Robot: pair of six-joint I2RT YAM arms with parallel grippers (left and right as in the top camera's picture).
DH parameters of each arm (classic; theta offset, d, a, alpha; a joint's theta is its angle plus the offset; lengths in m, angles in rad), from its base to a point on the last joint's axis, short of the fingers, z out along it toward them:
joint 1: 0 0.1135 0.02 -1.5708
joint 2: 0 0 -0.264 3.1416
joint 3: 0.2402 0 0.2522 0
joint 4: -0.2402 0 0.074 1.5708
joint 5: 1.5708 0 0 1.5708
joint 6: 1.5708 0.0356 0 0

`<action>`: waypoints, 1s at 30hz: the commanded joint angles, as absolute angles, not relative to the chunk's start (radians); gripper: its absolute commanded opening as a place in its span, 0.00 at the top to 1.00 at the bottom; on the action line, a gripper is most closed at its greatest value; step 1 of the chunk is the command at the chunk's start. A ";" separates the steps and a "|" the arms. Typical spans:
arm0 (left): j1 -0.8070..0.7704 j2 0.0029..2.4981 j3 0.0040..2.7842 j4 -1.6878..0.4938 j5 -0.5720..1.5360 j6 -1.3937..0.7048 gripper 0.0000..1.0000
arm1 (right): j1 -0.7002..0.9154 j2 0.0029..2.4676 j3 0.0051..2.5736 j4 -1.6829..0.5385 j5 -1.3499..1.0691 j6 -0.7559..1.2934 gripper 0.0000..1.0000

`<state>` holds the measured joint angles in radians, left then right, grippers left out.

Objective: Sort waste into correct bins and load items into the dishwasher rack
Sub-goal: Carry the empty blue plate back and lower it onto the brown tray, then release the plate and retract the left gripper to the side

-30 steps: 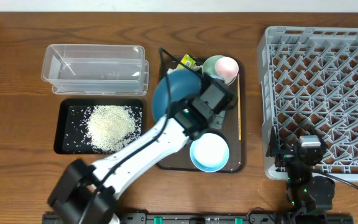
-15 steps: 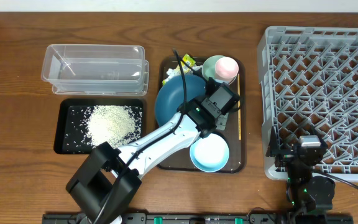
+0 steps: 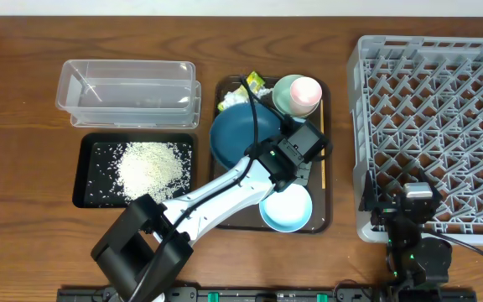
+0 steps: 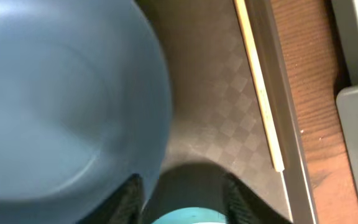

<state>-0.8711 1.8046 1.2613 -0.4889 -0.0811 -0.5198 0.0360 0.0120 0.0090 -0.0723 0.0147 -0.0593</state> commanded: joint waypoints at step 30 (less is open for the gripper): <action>0.025 1.049 1.262 -1.097 -0.300 -0.519 0.14 | 0.031 0.007 0.006 -0.075 0.007 -0.068 0.01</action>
